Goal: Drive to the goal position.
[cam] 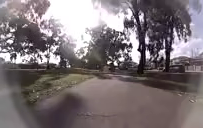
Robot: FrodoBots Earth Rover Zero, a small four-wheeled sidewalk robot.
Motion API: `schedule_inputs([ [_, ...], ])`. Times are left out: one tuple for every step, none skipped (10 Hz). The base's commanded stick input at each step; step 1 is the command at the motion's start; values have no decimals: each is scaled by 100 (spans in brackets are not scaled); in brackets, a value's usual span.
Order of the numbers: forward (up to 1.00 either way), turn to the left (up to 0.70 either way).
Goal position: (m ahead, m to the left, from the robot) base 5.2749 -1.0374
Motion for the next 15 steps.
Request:
schedule_inputs([
  [70,0],
  [70,0],
  [70,0],
  [70,0],
  [70,0],
  [70,0],
  [70,0],
  [70,-9],
  [70,-19],
  [70,-29],
  [70,-31],
  [70,-19],
  [70,-7],
  [70,0],
  [70,0],
])
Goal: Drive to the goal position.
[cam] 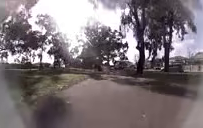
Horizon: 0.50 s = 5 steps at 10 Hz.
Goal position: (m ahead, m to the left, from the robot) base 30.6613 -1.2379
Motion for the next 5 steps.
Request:
schedule_inputs([
  [70,0],
  [70,0],
  [70,0],
  [70,0],
  [70,0],
])
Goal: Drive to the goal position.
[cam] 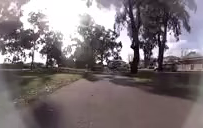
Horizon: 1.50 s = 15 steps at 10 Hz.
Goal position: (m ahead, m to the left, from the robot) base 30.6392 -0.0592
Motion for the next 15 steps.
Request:
schedule_inputs([
  [70,0],
  [70,0],
  [70,0],
  [70,0],
  [70,0],
  [70,0],
  [70,0],
  [70,0],
  [70,0],
  [70,0],
  [70,0],
  [70,0],
  [70,0],
  [70,0],
  [70,0],
])
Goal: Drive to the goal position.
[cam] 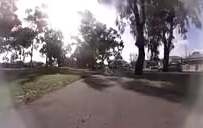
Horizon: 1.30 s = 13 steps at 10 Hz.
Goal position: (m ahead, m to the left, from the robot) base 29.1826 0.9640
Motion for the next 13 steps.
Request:
schedule_inputs([
  [70,0],
  [70,0],
  [70,0],
  [70,0],
  [70,0],
  [70,0],
  [70,0],
  [70,0],
  [70,0],
  [70,0],
  [70,0],
  [70,-35],
  [70,-35],
])
